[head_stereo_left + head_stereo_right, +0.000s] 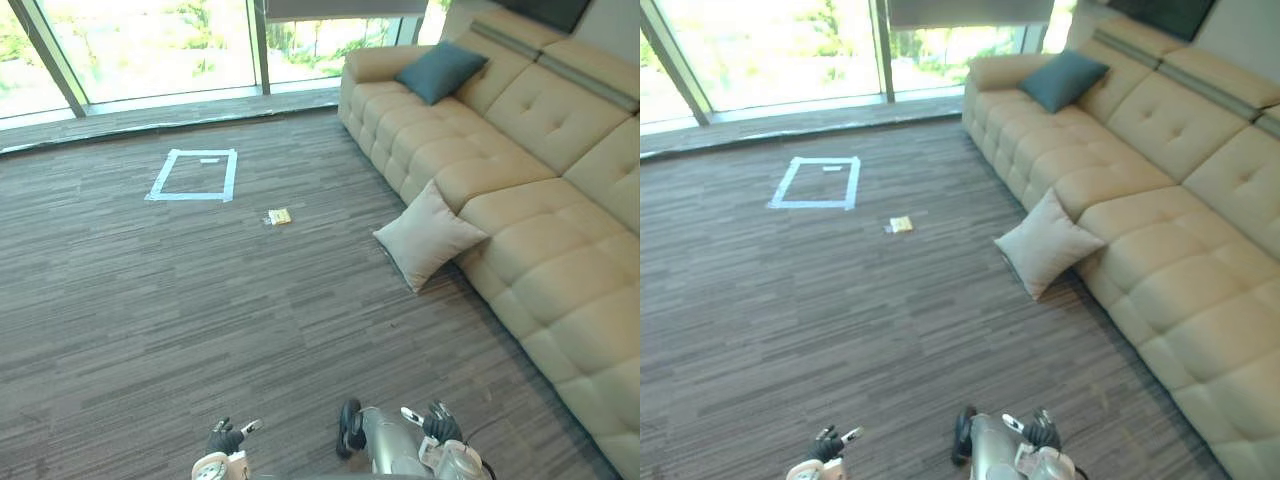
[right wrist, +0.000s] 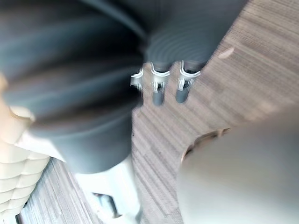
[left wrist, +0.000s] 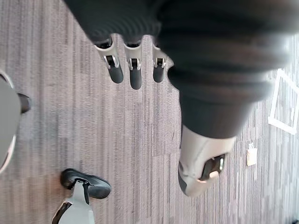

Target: Pick up cushions and gather them together orderly.

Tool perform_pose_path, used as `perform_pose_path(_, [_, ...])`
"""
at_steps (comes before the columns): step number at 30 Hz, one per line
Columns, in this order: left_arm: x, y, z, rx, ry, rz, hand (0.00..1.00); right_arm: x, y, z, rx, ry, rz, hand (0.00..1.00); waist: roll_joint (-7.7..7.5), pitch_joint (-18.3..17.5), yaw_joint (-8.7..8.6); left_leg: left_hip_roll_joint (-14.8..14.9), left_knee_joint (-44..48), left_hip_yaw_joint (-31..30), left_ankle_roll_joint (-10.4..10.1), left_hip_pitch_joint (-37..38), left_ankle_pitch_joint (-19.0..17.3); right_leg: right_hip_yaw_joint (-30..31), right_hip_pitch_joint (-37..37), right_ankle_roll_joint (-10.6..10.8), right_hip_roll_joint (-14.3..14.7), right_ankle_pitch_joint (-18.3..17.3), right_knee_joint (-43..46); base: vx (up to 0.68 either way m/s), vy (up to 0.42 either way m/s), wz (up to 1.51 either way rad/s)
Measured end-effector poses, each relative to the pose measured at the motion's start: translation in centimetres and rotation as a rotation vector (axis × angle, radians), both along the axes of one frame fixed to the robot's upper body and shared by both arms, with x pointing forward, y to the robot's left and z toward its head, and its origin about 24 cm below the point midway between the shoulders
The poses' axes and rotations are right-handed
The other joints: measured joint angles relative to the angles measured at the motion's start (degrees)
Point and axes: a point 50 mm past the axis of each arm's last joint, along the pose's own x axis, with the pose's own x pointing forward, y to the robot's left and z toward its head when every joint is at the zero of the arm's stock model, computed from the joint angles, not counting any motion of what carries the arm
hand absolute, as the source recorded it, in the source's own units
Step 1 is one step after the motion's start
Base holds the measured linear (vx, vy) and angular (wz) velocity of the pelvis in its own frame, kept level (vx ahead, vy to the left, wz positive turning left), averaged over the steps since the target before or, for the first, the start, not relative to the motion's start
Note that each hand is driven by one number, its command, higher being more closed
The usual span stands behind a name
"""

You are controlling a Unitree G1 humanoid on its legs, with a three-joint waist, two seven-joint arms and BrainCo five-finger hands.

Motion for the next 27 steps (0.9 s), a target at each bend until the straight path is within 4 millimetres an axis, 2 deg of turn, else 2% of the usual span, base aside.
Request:
perform_pose_path(1, [0.3, -0.2, 0.1, -0.008, -0.011, 0.014, 0.0, 0.0, -0.4, 0.1, -0.007, -0.004, -0.006, 0.0, 1.1, 0.5, -0.36, 2.1, 13.2, -1.8, -0.7, -5.1, 0.4, -0.7, 2.0, 0.3, 1.0, -2.9, 0.4, 0.65, -0.335, 0.26])
perform_pose_path(2, [0.3, -0.3, 0.1, -0.018, -0.022, 0.048, 0.0, 0.3, -0.8, 0.3, -0.02, -0.014, -0.003, 0.0, 2.4, 1.1, -0.33, 5.0, 29.7, -3.6, -3.8, -11.5, 5.5, -1.2, 5.3, -0.5, 2.8, -4.5, -0.6, 0.66, -0.311, 0.06])
perform_pose_path(3, [0.3, -0.2, 0.3, -0.018, -0.035, 0.07, 0.0, 0.3, -1.0, 0.4, -0.027, -0.013, -0.001, 0.0, 3.1, 1.6, 0.22, 7.7, 40.4, -4.6, -4.6, -15.8, 8.5, -0.7, 8.3, -1.1, 4.7, -5.5, -1.7, 0.66, -0.246, -0.4])
perform_pose_path(4, [0.5, -0.2, 0.4, -0.018, -0.05, 0.081, 0.0, 0.4, -0.9, 0.5, -0.028, -0.014, 0.001, 0.0, 3.43, 1.8, 0.67, 10.1, 49.6, -4.2, -4.5, -19.3, 8.4, 0.2, 12.2, -2.2, 6.4, -6.9, -2.8, 0.54, -0.162, -0.55])
perform_pose_path(5, [0.7, 0.0, 0.6, -0.012, -0.059, 0.078, 0.0, 0.5, -0.7, 0.4, -0.024, -0.014, 0.009, 0.0, 3.22, 2.0, 0.82, 10.6, 52.9, -4.1, -4.6, -21.3, 8.0, 0.8, 14.4, -2.4, 6.8, -7.8, -3.5, 0.52, -0.134, -0.64])
perform_pose_path(6, [0.6, 0.5, 0.7, 0.003, -0.064, 0.071, 0.0, 0.6, -0.1, 0.4, -0.016, -0.012, 0.027, 0.0, 1.89, 2.3, 0.94, 10.8, 55.2, -3.7, -4.1, -24.5, 6.9, 2.6, 18.0, -2.5, 7.1, -8.9, -5.1, 0.44, -0.125, -0.64])
perform_pose_path(7, [0.7, 0.6, 0.8, 0.007, -0.073, 0.072, 0.0, 0.6, 0.4, 0.3, -0.005, -0.01, 0.038, 0.0, 1.02, 1.8, 1.21, 10.8, 53.9, -2.4, -3.2, -27.9, 6.0, 4.2, 20.5, -2.4, 7.1, -9.6, -6.8, 0.5, -0.132, -0.73])
perform_pose_path(9, [1.0, 0.7, 1.0, 0.012, -0.089, 0.069, 0.0, 0.8, 0.7, 0.3, 0.007, -0.018, 0.031, 0.0, 0.68, 1.7, 1.36, 9.9, 47.8, -1.2, -2.3, -32.1, 4.2, 6.3, 23.4, -1.5, 7.2, -9.7, -9.6, 0.4, -0.059, -0.64])
perform_pose_path(10, [1.2, 0.6, 1.2, 0.013, -0.103, 0.07, 0.0, 0.8, 0.8, 0.3, 0.012, -0.015, 0.026, 0.0, 0.55, 1.7, 2.09, 8.4, 39.4, -0.9, -1.5, -33.7, 2.9, 8.5, 25.6, -1.0, 7.0, -9.9, -11.1, 0.46, 0.031, -0.74])
perform_pose_path(12, [1.6, 0.5, 1.4, 0.011, -0.12, 0.072, 0.0, 0.7, 1.1, 0.2, 0.021, -0.01, 0.02, 0.0, 0.37, 1.9, 3.31, 5.5, 28.5, -2.8, -1.6, -35.7, 2.5, 11.2, 28.8, -0.1, 6.4, -10.5, -13.4, 0.49, 0.096, -0.83])
perform_pose_path(13, [1.8, 0.6, 1.5, 0.015, -0.134, 0.073, 0.0, 0.6, 1.5, 0.1, 0.029, -0.005, 0.021, 0.0, -0.09, 2.0, 4.0, 3.4, 21.7, -4.0, -2.1, -36.5, 3.4, 12.8, 30.7, 1.0, 5.4, -11.1, -14.8, 0.46, 0.159, -0.74])
perform_pose_path(15, [1.7, 0.5, 1.5, 0.014, -0.135, 0.077, 0.0, 0.4, 2.0, 0.0, 0.04, -0.001, 0.026, 0.0, 0.03, 1.5, 4.0, 2.6, 14.1, -4.4, -1.4, -37.3, 6.2, 15.1, 33.3, 3.0, 4.8, -13.4, -16.9, 0.51, 0.229, -0.79])
perform_pose_path(16, [1.7, 0.5, 1.5, 0.011, -0.134, 0.079, 0.0, 0.5, 2.1, 0.0, 0.042, -0.004, 0.032, 0.0, 0.1, 1.4, 4.1, 2.9, 13.5, -4.4, -0.5, -37.2, 7.1, 16.3, 33.9, 3.5, 4.7, -14.4, -16.8, 0.55, 0.306, -0.89])
perform_pose_path(17, [1.6, 0.7, 1.4, 0.012, -0.132, 0.08, 0.0, 0.3, 2.4, -0.1, 0.05, 0.002, 0.033, 0.0, -0.34, 0.7, 4.34, 2.5, 15.1, -3.6, 2.6, -36.9, 11.6, 18.6, 34.8, 5.2, 3.9, -16.1, -15.7, 0.49, 0.28, -0.82])
perform_pose_path(18, [1.5, 1.1, 1.5, 0.023, -0.129, 0.079, 0.0, -0.2, 2.8, -0.3, 0.06, 0.021, 0.029, 0.0, -1.3, -0.4, 4.35, 2.0, 17.0, -2.2, 2.5, -37.0, 10.9, 20.1, 34.2, 6.5, 2.9, -16.9, -13.5, 0.61, 0.328, -0.79])
perform_pose_path(19, [1.2, 1.5, 1.4, 0.033, -0.116, 0.075, 0.0, -0.4, 3.0, -0.3, 0.062, 0.023, 0.034, 0.0, -2.31, -1.4, 4.43, 1.6, 17.5, -0.4, 3.1, -36.7, 9.0, 21.0, 32.2, 6.7, 1.7, -16.8, -9.3, 0.58, 0.317, -0.71])
perform_pose_path(20, [1.2, 1.9, 1.3, 0.043, -0.109, 0.07, 0.0, -0.3, 3.4, -0.3, 0.066, 0.018, 0.046, 0.0, -3.39, -1.6, 4.32, 1.0, 17.6, 1.4, 3.9, -35.3, 7.0, 21.7, 28.2, 8.2, 0.5, -16.2, -0.5, 0.64, 0.362, -0.65])
perform_pose_path(22, [1.6, 2.1, 1.2, 0.051, -0.093, 0.053, 0.0, -0.1, 3.6, -0.2, 0.071, 0.006, 0.051, 0.0, -4.14, -1.2, 4.21, 0.0, 17.2, 3.3, 4.8, -30.4, 3.6, 21.5, 21.5, 12.5, -1.2, -12.9, 17.6, 0.51, 0.288, -0.52])
perform_pose_path(24, [1.4, 1.9, 0.9, 0.046, -0.062, 0.043, 0.0, 0.3, 3.6, 0.0, 0.069, -0.013, 0.056, 0.0, -3.54, -0.6, 4.09, -0.1, 15.8, 5.0, 4.8, -24.0, 0.9, 16.8, 16.4, 12.6, -3.8, -12.9, 28.6, 0.39, 0.179, -0.37])
perform_pose_path(26, [1.5, 1.9, 0.9, 0.047, -0.061, 0.033, 0.0, 0.4, 3.5, 0.2, 0.066, -0.025, 0.055, 0.0, -3.6, -0.6, 3.88, 0.1, 13.3, 5.8, 4.8, -20.0, 0.0, 11.9, 12.6, 11.7, -5.3, -13.3, 30.4, 0.32, 0.117, -0.26])
perform_pose_path(27, [1.6, 1.9, 0.9, 0.048, -0.063, 0.028, 0.0, 0.5, 3.4, 0.2, 0.064, -0.026, 0.052, 0.0, -3.61, -0.5, 3.81, 0.4, 10.7, 6.5, 4.7, -17.3, -0.3, 7.6, 9.7, 10.7, -6.3, -13.9, 28.5, 0.27, 0.065, -0.31])
